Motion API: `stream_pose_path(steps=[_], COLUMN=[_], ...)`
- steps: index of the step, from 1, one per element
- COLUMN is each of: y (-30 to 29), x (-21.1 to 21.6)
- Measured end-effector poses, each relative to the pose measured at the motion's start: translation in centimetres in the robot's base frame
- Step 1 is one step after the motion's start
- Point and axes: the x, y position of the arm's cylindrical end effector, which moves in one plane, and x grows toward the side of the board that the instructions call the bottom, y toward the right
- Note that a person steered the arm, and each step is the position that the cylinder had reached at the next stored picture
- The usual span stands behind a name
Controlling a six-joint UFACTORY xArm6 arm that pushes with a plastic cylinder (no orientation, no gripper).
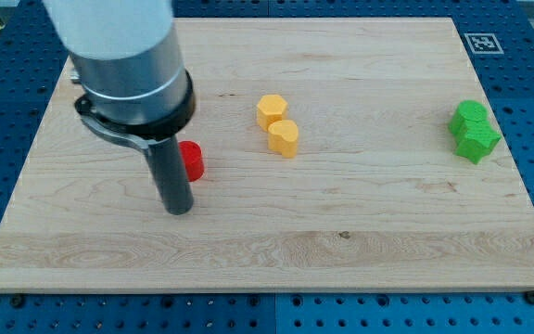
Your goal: Push the red circle closer to the red star
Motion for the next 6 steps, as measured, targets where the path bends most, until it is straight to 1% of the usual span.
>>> stream_pose_path(steps=[1,2,3,4,6], y=[1.4,-1.7,-3.1,-3.6,-4.1], x=[-2.1,-4.9,-7.0,-8.0,-8.2])
